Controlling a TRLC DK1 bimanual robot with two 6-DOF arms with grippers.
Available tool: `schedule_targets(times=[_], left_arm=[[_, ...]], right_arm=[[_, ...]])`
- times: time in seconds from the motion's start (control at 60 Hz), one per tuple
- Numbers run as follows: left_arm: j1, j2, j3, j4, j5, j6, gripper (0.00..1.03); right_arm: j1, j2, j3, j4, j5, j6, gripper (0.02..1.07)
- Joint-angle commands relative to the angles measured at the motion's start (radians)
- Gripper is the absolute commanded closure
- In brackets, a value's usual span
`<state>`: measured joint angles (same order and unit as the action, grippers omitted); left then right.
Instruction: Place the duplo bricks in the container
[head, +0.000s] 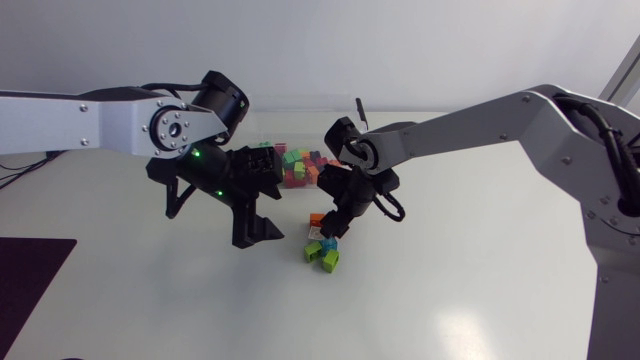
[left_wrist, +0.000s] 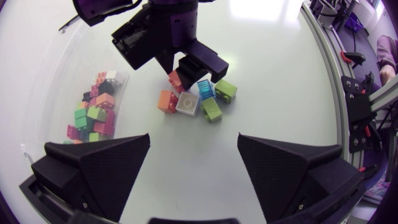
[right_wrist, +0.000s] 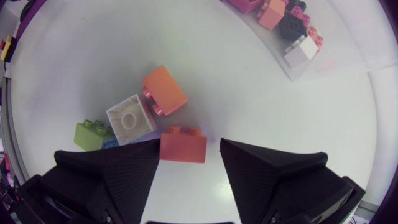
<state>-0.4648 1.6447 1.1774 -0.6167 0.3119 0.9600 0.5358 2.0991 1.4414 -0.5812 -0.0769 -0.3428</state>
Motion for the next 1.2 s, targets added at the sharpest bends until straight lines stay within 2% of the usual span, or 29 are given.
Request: schedule_targets(times=[0.0, 0.133, 0.517, 0.917, 1.183], left_arm=[[-0.015, 0.037, -0.004, -0.008, -0.002, -0.049, 0.06], [-0.037, 0.064, 0.016, -0.012, -0.004, -0.106, 0.06], [-0.100, 0.172, 0.111, -0.061, -0.011, -0.273, 0.06], [-0.136, 0.262, 0.203, -0.124, -0.099, -0.411, 0.06], [-0.156, 0.317, 0.234, -0.127, -0.155, -0.461, 0.07]], right_arm=[[0.009, 0.032, 0.024, -0.023, 0.008, 0.018, 0.57], [0.007, 0.032, 0.022, -0.029, 0.009, 0.021, 0.81], [-0.027, -0.062, -0.058, -0.022, 0.009, 0.037, 0.81], [-0.076, -0.206, -0.148, -0.008, -0.001, 0.054, 0.81], [-0.092, -0.312, -0.208, -0.002, -0.024, 0.073, 0.81]])
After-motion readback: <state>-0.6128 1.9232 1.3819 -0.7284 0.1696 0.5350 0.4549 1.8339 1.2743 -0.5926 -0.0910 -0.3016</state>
